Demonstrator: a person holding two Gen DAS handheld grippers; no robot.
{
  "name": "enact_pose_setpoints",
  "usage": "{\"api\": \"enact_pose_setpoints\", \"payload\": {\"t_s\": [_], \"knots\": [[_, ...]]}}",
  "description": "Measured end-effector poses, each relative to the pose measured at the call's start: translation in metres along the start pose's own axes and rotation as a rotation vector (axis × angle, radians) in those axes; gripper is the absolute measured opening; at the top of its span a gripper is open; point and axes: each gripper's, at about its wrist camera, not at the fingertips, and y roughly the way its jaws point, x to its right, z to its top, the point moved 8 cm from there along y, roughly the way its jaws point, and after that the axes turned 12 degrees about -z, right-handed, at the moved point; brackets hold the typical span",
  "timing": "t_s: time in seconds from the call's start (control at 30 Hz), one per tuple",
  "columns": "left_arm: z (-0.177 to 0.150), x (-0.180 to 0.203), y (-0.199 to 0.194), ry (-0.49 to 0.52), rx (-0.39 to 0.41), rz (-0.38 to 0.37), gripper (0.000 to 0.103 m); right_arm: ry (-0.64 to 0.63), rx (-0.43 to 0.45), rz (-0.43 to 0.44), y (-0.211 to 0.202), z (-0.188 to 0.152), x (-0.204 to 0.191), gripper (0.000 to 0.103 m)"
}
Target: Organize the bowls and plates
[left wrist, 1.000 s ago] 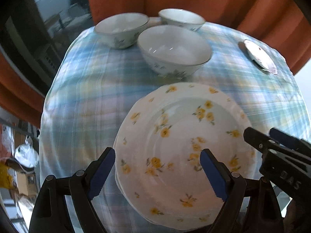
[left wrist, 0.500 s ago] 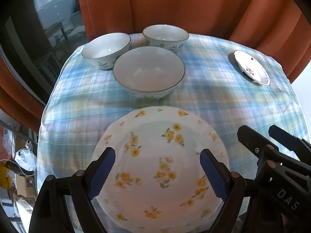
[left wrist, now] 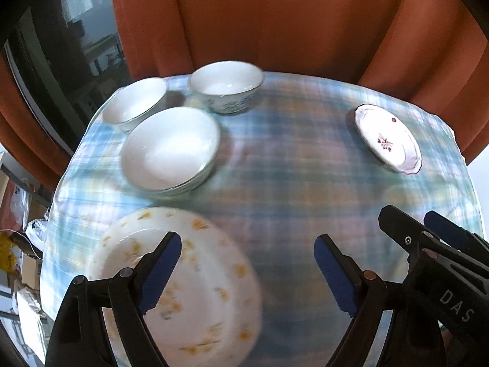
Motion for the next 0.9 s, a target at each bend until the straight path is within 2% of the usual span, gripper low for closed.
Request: {"api": "enact_pose_setpoints", "payload": {"t_s": [0.13, 0.23, 0.33, 0.47, 0.53, 0.73, 0.9], "knots": [[0.009, 0.030, 0.013, -0.008, 0.006, 0.019, 0.090, -0.051, 0.016, 0.022, 0.006, 0.016, 0.025, 0.078], [0.016, 0.052, 0.024, -0.018, 0.009, 0.029, 0.090, -0.088, 0.022, -0.010, 0.012, 0.030, 0.046, 0.087], [0.022, 0.071, 0.036, -0.036, 0.001, 0.042, 0.090, -0.116, 0.030, -0.008, 0.019, 0.042, 0.066, 0.087], [0.034, 0.097, 0.050, -0.038, 0.005, 0.070, 0.089, -0.110, 0.034, 0.055, 0.032, 0.055, 0.095, 0.086], [0.041, 0.109, 0.057, -0.045, 0.012, 0.073, 0.089, -0.117, 0.030, 0.048, 0.040, 0.064, 0.110, 0.086], [0.058, 0.127, 0.080, -0.084, -0.009, 0.102, 0.082, -0.122, 0.031, 0.064, 0.060, 0.094, 0.138, 0.086], [0.077, 0.135, 0.107, -0.067, -0.019, 0.115, 0.077, -0.149, 0.021, 0.064, 0.088, 0.112, 0.144, 0.086]]}}
